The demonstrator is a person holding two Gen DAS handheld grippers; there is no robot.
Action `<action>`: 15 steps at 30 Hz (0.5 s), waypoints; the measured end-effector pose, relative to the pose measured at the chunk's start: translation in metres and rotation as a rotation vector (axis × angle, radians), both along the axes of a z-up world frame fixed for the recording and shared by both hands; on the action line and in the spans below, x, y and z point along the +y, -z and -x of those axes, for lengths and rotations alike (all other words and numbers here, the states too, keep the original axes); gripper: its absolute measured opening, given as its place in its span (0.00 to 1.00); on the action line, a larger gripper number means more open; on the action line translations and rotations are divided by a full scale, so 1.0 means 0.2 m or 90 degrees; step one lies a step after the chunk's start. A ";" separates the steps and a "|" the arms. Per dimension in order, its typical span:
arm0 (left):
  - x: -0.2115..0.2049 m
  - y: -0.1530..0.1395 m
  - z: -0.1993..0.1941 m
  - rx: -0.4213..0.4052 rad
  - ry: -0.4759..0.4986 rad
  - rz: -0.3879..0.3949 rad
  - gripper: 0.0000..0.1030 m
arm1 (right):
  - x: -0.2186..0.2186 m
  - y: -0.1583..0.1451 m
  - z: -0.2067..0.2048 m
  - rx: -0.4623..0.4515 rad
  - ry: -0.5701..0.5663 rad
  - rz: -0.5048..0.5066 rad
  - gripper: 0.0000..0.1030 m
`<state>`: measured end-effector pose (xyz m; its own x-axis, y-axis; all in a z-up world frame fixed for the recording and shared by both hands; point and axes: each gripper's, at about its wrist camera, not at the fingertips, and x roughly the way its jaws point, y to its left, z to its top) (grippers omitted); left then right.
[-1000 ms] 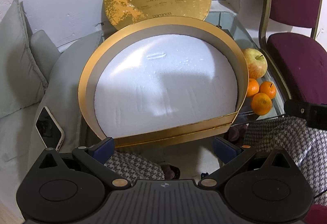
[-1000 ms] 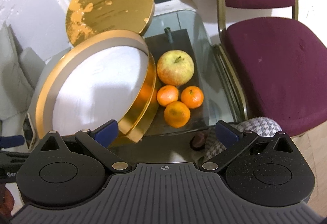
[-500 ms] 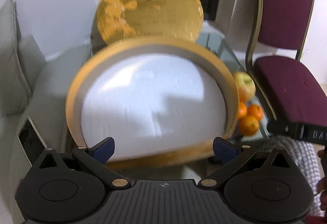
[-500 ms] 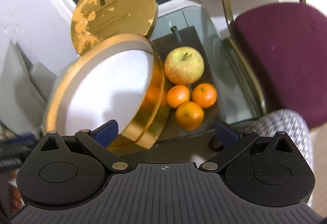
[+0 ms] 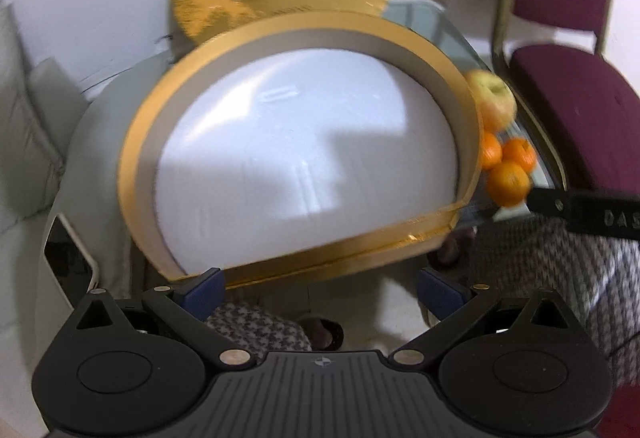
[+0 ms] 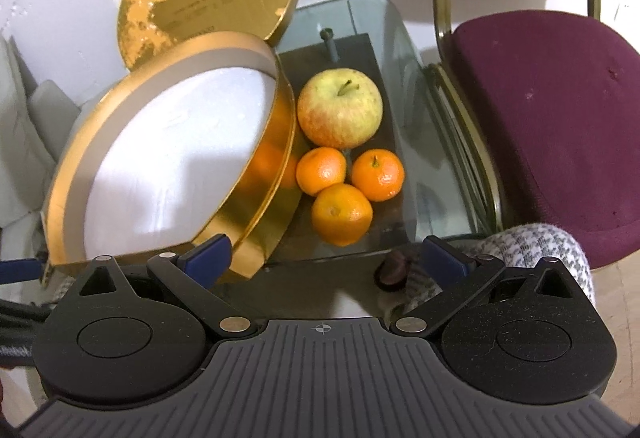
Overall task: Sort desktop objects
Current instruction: 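Move the right gripper toward the tangerines on the dark tray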
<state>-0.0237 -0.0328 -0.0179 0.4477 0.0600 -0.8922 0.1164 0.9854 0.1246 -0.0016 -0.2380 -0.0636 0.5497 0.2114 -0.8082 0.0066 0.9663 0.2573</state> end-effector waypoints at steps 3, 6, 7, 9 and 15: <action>-0.05 0.01 -0.01 0.010 0.040 0.004 0.99 | 0.00 0.00 0.01 0.002 0.004 0.020 0.97; -0.09 0.03 -0.02 0.017 0.067 -0.001 0.99 | 0.00 0.01 0.00 0.012 0.002 0.031 0.90; -0.10 0.03 -0.03 0.020 0.073 -0.002 0.99 | 0.00 0.02 0.00 0.015 -0.003 0.033 0.88; -0.11 0.04 -0.04 0.022 0.078 0.000 0.99 | 0.00 0.03 -0.02 0.024 -0.011 0.046 0.87; -0.12 0.04 -0.07 0.009 0.080 0.007 0.99 | 0.04 0.07 -0.07 0.047 -0.041 0.061 0.81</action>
